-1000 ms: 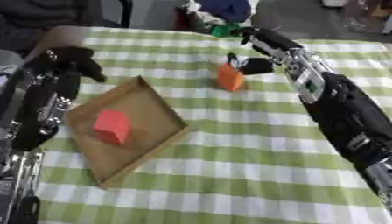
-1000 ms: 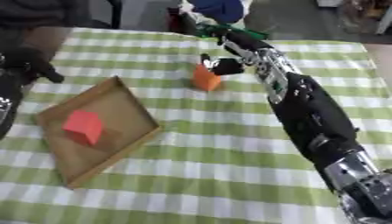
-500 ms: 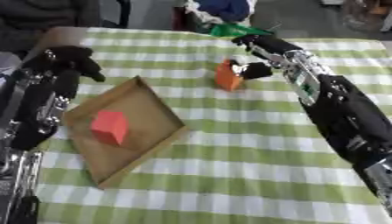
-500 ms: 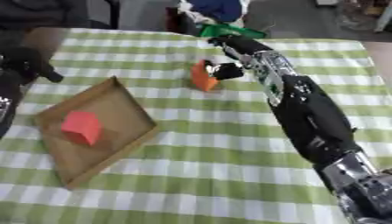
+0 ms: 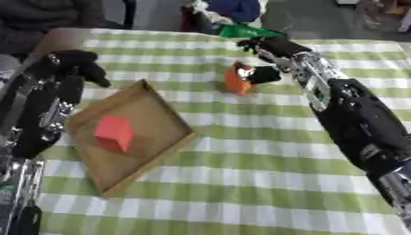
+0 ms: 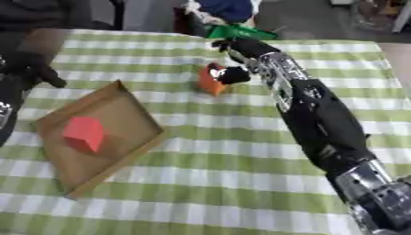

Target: Pick up objects on the table and place them in the box.

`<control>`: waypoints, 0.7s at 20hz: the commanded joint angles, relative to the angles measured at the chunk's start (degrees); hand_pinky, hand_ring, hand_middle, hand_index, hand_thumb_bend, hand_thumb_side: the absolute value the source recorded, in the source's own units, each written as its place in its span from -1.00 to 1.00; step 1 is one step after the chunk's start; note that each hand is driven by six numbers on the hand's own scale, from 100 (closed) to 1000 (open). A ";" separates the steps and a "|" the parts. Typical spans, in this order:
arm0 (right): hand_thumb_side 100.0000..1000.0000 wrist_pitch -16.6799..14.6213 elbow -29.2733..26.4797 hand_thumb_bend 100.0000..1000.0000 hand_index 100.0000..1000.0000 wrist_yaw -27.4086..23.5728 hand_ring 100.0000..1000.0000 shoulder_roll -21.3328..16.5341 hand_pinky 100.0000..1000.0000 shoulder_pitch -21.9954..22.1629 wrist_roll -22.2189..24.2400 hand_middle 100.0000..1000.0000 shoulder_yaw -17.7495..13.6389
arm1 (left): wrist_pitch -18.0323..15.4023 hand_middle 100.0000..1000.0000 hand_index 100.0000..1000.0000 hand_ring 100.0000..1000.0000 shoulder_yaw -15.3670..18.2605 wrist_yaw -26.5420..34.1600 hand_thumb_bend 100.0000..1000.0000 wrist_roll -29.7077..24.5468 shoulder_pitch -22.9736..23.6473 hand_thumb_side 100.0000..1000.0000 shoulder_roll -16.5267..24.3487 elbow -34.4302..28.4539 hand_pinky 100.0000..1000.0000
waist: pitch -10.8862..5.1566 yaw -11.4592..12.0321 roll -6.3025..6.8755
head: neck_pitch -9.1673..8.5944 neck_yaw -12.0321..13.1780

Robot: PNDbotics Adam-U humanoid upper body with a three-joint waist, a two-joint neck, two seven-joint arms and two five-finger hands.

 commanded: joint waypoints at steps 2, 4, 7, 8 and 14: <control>0.58 -0.98 -3.52 -1.00 1.00 -0.87 0.55 -1.03 0.59 -0.82 1.74 0.54 0.56 | -0.20 0.02 0.47 0.04 0.41 -0.15 -0.77 -0.10 -0.50 0.14 1.00 -0.60 0.20 | -1.01 -0.09 0.33 | 0.46 -0.14; 0.58 -1.27 -4.56 -1.00 0.99 -1.07 0.54 -1.13 0.57 -0.78 2.40 0.54 0.92 | -0.22 0.02 0.47 0.04 0.40 -0.16 -0.77 -0.11 -0.46 0.14 1.02 -0.58 0.20 | -1.04 -0.10 0.35 | 0.51 -0.19; 0.61 -1.72 -5.52 -1.00 0.98 0.27 0.54 -1.21 0.56 -0.63 3.40 0.52 1.49 | -0.24 0.02 0.47 0.04 0.41 -0.16 -0.77 -0.10 -0.45 0.14 1.00 -0.59 0.20 | -1.07 -0.10 0.37 | 0.48 -0.30; 0.57 -1.89 -5.50 -1.00 0.98 0.79 0.54 -1.15 0.56 -0.54 3.62 0.52 1.59 | -0.24 0.02 0.47 0.04 0.42 -0.15 -0.77 -0.08 -0.46 0.14 0.99 -0.60 0.20 | -1.06 -0.12 0.39 | 0.46 -0.30; 0.14 -3.53 -4.44 -1.00 1.00 3.47 0.55 -0.69 0.56 -0.14 4.65 0.54 1.94 | -0.28 0.02 0.48 0.04 0.47 -0.17 -0.77 -0.11 -0.45 0.14 0.99 -0.59 0.20 | -0.91 -0.35 0.55 | 0.43 -0.36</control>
